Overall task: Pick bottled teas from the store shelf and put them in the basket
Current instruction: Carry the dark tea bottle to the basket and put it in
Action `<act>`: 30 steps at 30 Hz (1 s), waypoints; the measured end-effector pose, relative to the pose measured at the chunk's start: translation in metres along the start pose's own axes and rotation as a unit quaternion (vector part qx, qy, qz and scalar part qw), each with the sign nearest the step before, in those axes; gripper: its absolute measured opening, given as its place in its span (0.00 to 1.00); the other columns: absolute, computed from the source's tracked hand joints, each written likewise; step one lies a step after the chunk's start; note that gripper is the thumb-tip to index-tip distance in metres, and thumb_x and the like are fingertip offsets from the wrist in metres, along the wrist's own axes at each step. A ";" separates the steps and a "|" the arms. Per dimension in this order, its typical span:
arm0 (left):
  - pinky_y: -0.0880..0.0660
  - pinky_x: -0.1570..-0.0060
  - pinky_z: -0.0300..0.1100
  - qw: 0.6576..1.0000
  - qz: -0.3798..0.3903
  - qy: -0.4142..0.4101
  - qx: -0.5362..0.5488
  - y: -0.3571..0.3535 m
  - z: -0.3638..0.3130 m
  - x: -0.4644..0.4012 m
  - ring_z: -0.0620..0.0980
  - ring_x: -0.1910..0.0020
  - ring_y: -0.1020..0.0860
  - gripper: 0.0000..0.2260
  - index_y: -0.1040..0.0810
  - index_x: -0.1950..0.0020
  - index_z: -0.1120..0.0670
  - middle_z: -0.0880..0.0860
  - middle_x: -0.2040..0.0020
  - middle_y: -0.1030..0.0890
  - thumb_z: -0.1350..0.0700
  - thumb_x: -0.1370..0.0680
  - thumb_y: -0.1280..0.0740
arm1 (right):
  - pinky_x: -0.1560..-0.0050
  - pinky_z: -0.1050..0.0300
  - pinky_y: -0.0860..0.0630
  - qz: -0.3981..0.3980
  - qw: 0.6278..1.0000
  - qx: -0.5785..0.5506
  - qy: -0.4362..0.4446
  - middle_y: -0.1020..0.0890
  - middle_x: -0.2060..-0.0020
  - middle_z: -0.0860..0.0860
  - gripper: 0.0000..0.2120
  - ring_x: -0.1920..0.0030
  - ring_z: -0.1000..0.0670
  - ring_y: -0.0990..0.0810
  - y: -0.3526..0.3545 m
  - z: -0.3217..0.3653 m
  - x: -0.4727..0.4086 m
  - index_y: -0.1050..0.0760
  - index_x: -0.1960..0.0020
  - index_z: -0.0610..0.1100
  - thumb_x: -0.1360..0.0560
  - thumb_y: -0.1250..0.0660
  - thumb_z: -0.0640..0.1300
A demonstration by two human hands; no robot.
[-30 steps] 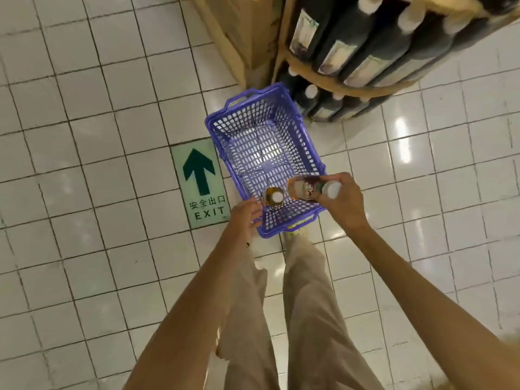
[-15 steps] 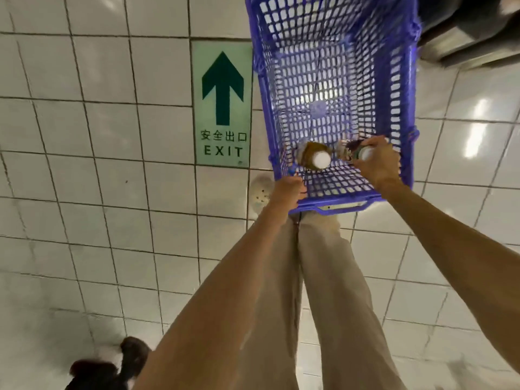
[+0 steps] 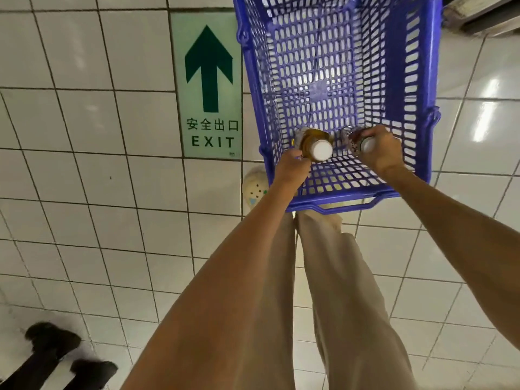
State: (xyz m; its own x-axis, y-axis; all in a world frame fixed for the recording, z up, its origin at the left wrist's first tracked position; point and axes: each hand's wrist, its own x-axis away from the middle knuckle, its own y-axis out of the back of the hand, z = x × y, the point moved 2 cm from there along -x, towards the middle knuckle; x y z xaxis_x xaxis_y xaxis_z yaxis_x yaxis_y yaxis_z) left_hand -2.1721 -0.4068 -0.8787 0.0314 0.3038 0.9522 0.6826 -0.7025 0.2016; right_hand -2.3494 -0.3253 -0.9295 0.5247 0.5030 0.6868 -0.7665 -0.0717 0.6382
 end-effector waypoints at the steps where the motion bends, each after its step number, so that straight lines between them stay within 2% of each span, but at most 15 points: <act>1: 0.33 0.74 0.33 1.000 0.001 0.002 -0.006 0.000 0.000 -0.002 0.44 0.70 0.32 0.16 0.29 0.34 0.63 0.66 0.43 0.22 0.62 0.21 0.41 | 0.50 0.58 0.28 0.001 1.000 -0.006 -0.004 0.19 0.45 0.39 0.19 0.44 0.40 0.21 -0.001 -0.002 -0.002 0.26 0.41 0.38 0.29 0.27 0.39; 3: 0.31 0.67 0.36 1.000 0.003 0.002 -0.019 0.003 -0.002 -0.004 0.44 0.68 0.31 0.17 0.29 0.32 0.62 0.66 0.40 0.23 0.62 0.21 0.41 | 0.50 0.59 0.29 0.010 1.000 -0.013 -0.011 0.20 0.45 0.39 0.19 0.44 0.39 0.21 -0.003 -0.005 -0.005 0.26 0.41 0.38 0.29 0.26 0.38; 4: 0.30 0.66 0.37 0.999 0.005 -0.002 -0.033 0.004 -0.003 -0.004 0.45 0.69 0.31 0.17 0.29 0.33 0.63 0.65 0.44 0.21 0.62 0.22 0.41 | 0.50 0.58 0.28 0.017 1.000 -0.013 -0.013 0.20 0.45 0.39 0.19 0.44 0.39 0.21 -0.005 -0.006 -0.006 0.26 0.41 0.38 0.30 0.27 0.38; 6: 0.33 0.70 0.37 0.997 0.010 -0.024 -0.066 0.007 -0.006 -0.005 0.46 0.71 0.32 0.17 0.29 0.34 0.66 0.61 0.58 0.21 0.62 0.22 0.41 | 0.50 0.57 0.28 0.032 0.999 -0.014 -0.019 0.20 0.44 0.39 0.19 0.44 0.39 0.22 -0.009 -0.006 -0.007 0.27 0.41 0.38 0.30 0.27 0.36; 7: 0.35 0.71 0.37 0.996 0.015 -0.035 -0.079 0.007 -0.006 -0.006 0.46 0.71 0.32 0.16 0.28 0.35 0.66 0.62 0.59 0.21 0.63 0.22 0.41 | 0.50 0.57 0.28 0.037 0.999 -0.018 -0.022 0.20 0.44 0.39 0.19 0.44 0.39 0.22 -0.011 -0.006 -0.007 0.27 0.40 0.38 0.30 0.27 0.36; 10: 0.33 0.65 0.38 0.993 0.024 -0.063 -0.101 0.008 -0.009 -0.006 0.49 0.66 0.27 0.15 0.28 0.36 0.65 0.66 0.44 0.21 0.64 0.22 0.40 | 0.51 0.60 0.30 0.031 0.999 -0.029 -0.026 0.21 0.44 0.39 0.18 0.43 0.40 0.22 -0.016 -0.002 -0.006 0.27 0.40 0.38 0.29 0.28 0.37; 12: 0.29 0.57 0.42 0.991 0.029 -0.084 -0.100 0.006 -0.012 -0.006 0.56 0.52 0.22 0.17 0.29 0.34 0.62 0.64 0.40 0.22 0.67 0.23 0.39 | 0.52 0.61 0.32 0.028 0.998 -0.040 -0.035 0.21 0.43 0.39 0.18 0.43 0.41 0.23 -0.017 0.000 -0.006 0.27 0.40 0.38 0.28 0.28 0.37; 14: 0.27 0.45 0.48 0.990 0.036 -0.088 -0.101 0.001 -0.012 -0.009 0.59 0.39 0.25 0.23 0.33 0.29 0.58 0.61 0.35 0.25 0.70 0.23 0.40 | 0.50 0.61 0.32 0.040 0.996 -0.058 -0.048 0.22 0.41 0.40 0.19 0.41 0.41 0.24 -0.017 0.002 -0.006 0.28 0.39 0.38 0.28 0.28 0.36; 16: 0.27 0.42 0.49 0.991 0.036 -0.082 -0.097 -0.003 -0.010 -0.013 0.57 0.35 0.27 0.26 0.37 0.26 0.55 0.59 0.32 0.28 0.71 0.23 0.41 | 0.48 0.62 0.33 0.054 0.995 -0.068 -0.048 0.23 0.41 0.41 0.19 0.39 0.43 0.25 -0.017 0.004 -0.005 0.27 0.39 0.37 0.29 0.28 0.35; 21: 0.29 0.41 0.46 0.987 0.043 -0.091 -0.121 -0.013 -0.008 -0.019 0.56 0.36 0.27 0.23 0.37 0.26 0.56 0.59 0.32 0.27 0.66 0.21 0.41 | 0.47 0.66 0.34 0.028 0.996 -0.076 -0.043 0.23 0.40 0.40 0.19 0.38 0.42 0.26 -0.013 0.004 -0.002 0.27 0.38 0.35 0.27 0.30 0.34; 25: 0.31 0.38 0.47 0.988 0.043 -0.090 -0.114 -0.009 -0.008 -0.017 0.57 0.34 0.29 0.22 0.34 0.28 0.60 0.61 0.33 0.27 0.69 0.22 0.41 | 0.43 0.58 0.31 0.049 0.996 -0.061 -0.048 0.23 0.39 0.40 0.21 0.38 0.41 0.25 -0.001 0.005 0.005 0.28 0.36 0.37 0.27 0.29 0.37; 27: 0.28 0.47 0.47 0.990 0.031 -0.076 -0.112 0.002 -0.010 -0.003 0.60 0.42 0.24 0.19 0.31 0.30 0.62 0.62 0.40 0.22 0.69 0.22 0.41 | 0.46 0.60 0.32 0.044 0.996 -0.069 -0.032 0.22 0.40 0.40 0.21 0.39 0.42 0.25 0.016 0.013 0.019 0.27 0.36 0.37 0.27 0.29 0.38; 28: 0.28 0.54 0.45 0.992 0.024 -0.066 -0.103 0.010 -0.012 0.010 0.60 0.51 0.22 0.18 0.29 0.32 0.63 0.61 0.49 0.20 0.68 0.22 0.40 | 0.47 0.59 0.32 0.046 0.995 -0.085 -0.036 0.22 0.40 0.41 0.20 0.40 0.42 0.24 0.027 0.018 0.031 0.27 0.36 0.37 0.27 0.29 0.38; 29: 0.29 0.58 0.43 0.994 0.015 -0.057 -0.092 0.019 -0.016 0.025 0.56 0.58 0.22 0.16 0.27 0.34 0.64 0.58 0.56 0.21 0.68 0.22 0.39 | 0.48 0.58 0.30 0.047 0.992 -0.111 -0.042 0.22 0.40 0.41 0.19 0.41 0.43 0.24 0.040 0.027 0.045 0.27 0.37 0.38 0.26 0.30 0.39; 30: 0.29 0.59 0.43 0.995 0.006 -0.057 -0.085 0.028 -0.023 0.045 0.54 0.61 0.24 0.15 0.25 0.36 0.64 0.57 0.59 0.23 0.67 0.22 0.38 | 0.49 0.56 0.28 0.054 0.988 -0.137 -0.050 0.22 0.41 0.42 0.17 0.43 0.44 0.23 0.055 0.037 0.062 0.27 0.38 0.39 0.26 0.31 0.39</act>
State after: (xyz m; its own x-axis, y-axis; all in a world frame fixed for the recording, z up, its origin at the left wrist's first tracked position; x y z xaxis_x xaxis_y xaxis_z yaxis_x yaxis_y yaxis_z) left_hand -2.1685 -0.4278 -0.8252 0.1285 0.3580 0.9248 0.5478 -0.8030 0.2348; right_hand -2.3455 -0.3298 -0.8392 0.4584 0.4162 0.7852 -0.8840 0.1221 0.4513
